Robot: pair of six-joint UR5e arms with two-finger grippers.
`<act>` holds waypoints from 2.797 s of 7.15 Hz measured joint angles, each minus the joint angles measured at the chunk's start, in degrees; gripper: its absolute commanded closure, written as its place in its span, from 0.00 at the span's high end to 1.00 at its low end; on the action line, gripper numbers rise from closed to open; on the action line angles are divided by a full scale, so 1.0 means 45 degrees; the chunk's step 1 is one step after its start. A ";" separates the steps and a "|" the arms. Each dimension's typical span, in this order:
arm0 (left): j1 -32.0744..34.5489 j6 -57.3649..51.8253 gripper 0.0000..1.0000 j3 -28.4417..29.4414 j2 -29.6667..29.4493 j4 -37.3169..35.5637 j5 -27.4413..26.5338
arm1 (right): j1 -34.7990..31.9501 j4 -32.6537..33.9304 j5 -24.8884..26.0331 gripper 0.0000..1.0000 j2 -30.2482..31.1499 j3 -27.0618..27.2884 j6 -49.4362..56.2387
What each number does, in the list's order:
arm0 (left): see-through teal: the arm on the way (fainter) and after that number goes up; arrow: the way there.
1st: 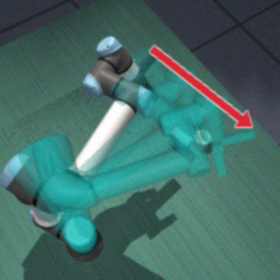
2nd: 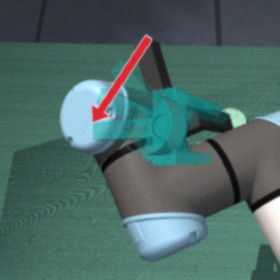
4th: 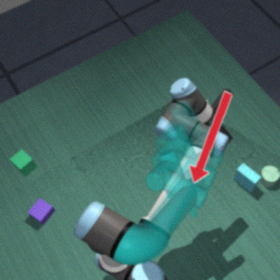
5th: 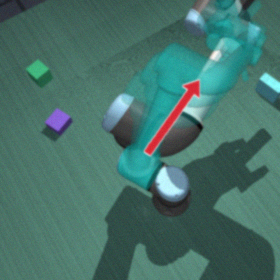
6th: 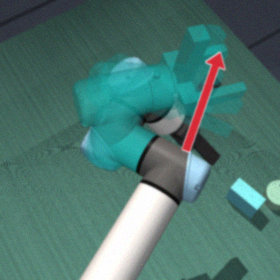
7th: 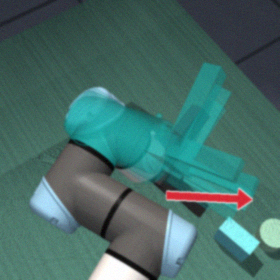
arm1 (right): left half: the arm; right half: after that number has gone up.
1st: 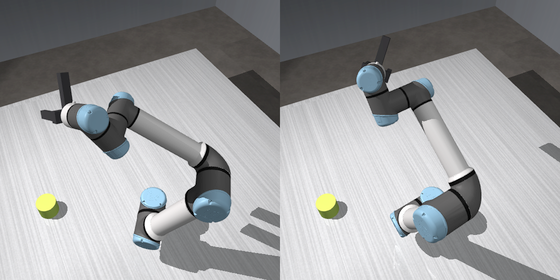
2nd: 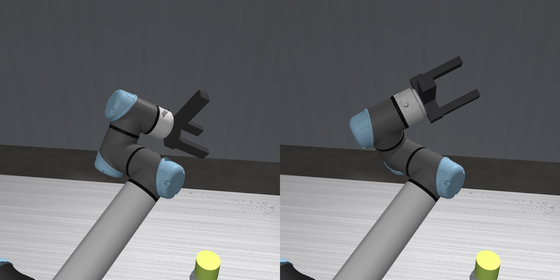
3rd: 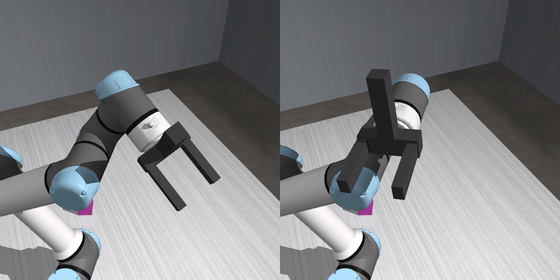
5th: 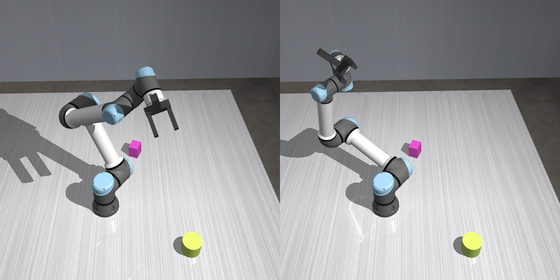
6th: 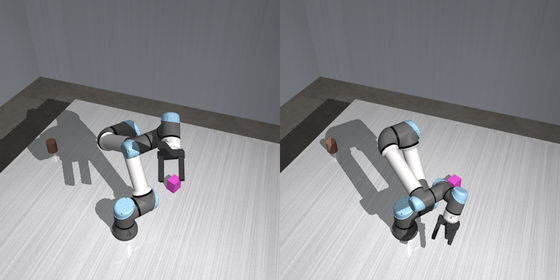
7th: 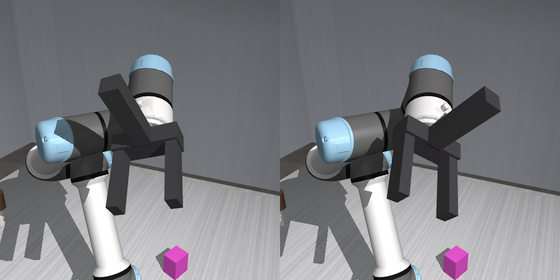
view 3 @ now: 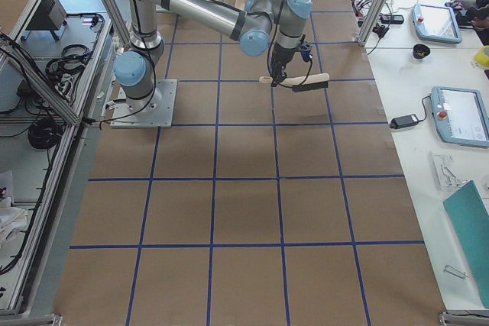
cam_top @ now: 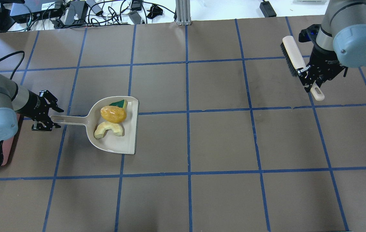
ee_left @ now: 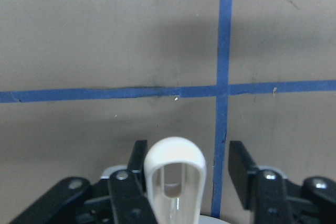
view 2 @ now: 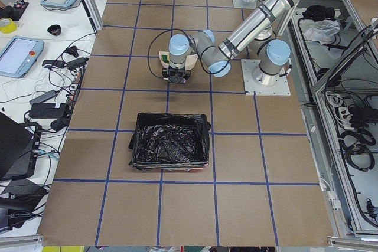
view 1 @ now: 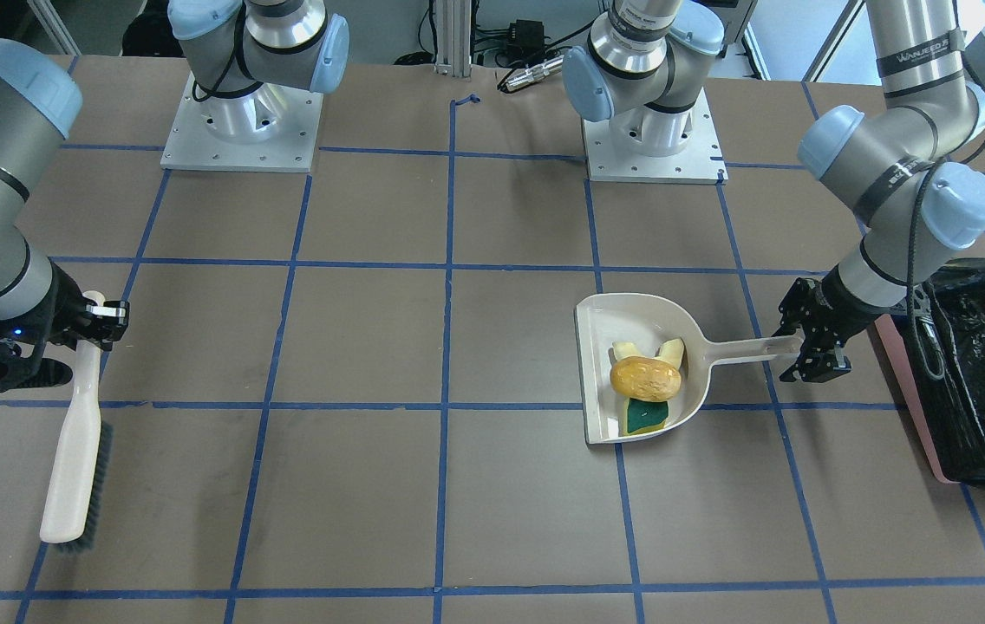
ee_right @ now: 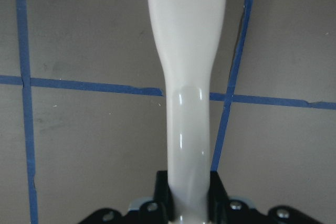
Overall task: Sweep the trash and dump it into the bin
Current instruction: 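Hold the brush with the right gripper while the left drags the dustpan toward the bin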
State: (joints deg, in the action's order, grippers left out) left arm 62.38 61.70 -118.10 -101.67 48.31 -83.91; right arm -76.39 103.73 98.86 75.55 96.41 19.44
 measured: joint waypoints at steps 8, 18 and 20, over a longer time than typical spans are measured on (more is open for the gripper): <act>0.0632 0.0163 0.00 0.0009 -0.0101 -0.0348 -0.0978 | 0.1038 0.1089 -0.0715 0.00 -0.1331 0.0455 -0.1105; -0.0261 0.0214 0.00 0.1665 0.0182 0.1840 0.1558 | 0.1078 0.1498 -0.0907 0.00 -0.1779 0.0641 -0.0261; -0.0662 -0.0029 0.00 0.1634 0.0168 0.1902 0.2330 | 0.1078 0.1504 -0.0927 0.00 -0.1793 0.0642 -0.0265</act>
State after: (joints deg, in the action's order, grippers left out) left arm 59.40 61.57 -110.75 -100.91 56.87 -73.42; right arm -71.54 110.50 94.69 67.48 99.30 18.25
